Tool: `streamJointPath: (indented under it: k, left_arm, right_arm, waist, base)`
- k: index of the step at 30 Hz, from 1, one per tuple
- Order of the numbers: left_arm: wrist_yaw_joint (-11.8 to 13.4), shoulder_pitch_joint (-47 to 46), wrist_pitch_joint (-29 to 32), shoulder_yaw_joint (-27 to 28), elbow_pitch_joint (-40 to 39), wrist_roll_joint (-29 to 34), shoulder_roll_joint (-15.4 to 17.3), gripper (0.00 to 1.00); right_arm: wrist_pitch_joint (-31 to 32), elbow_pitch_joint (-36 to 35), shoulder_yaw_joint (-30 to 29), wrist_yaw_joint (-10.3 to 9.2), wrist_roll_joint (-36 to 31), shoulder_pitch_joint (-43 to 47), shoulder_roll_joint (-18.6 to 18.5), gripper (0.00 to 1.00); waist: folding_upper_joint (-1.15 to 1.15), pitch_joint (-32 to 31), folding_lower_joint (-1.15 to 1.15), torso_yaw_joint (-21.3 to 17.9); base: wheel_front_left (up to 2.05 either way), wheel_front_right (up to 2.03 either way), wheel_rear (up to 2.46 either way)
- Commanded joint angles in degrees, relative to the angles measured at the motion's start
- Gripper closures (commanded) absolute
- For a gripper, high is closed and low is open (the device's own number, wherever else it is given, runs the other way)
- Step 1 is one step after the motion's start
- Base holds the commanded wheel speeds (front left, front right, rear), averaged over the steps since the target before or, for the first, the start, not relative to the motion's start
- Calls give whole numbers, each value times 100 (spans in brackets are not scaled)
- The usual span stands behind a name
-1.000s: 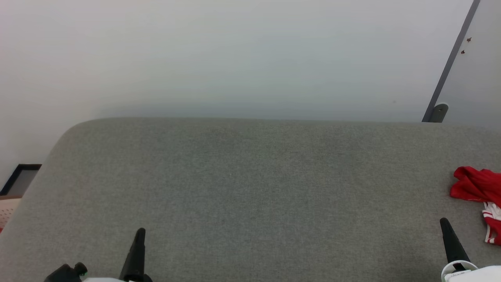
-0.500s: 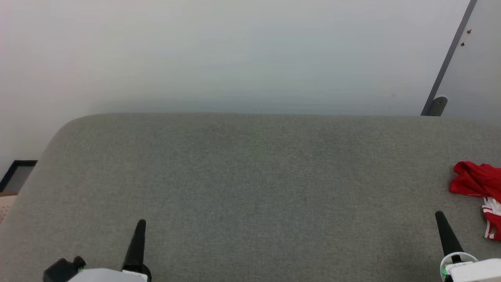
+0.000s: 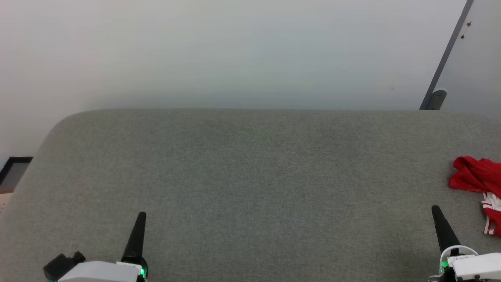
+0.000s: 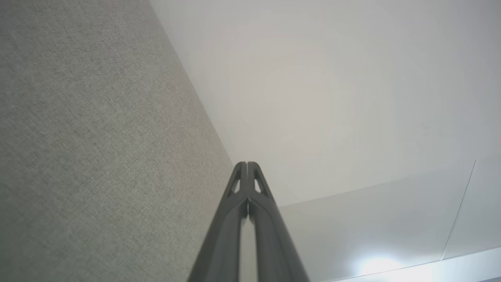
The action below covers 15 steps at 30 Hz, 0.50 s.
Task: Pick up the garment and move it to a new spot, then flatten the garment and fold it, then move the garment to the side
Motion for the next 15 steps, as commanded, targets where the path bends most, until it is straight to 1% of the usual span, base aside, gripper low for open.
streamJointPath:
  k: [1,15]
  left_arm:
    - [-15,-119,26,31,-14,-124,-8,100]
    - [-17,-294,209,114,85,-736,-70,100]
  right_arm:
    - [37,-12,9,-5,137,-141,16,100]
    - [133,111,12,-6,729,-299,83,100]
  waist:
    - [0,12,0,-6]
    - [0,120,0,-53]
  base:
    - [0,0,0]
    - [0,0,0]
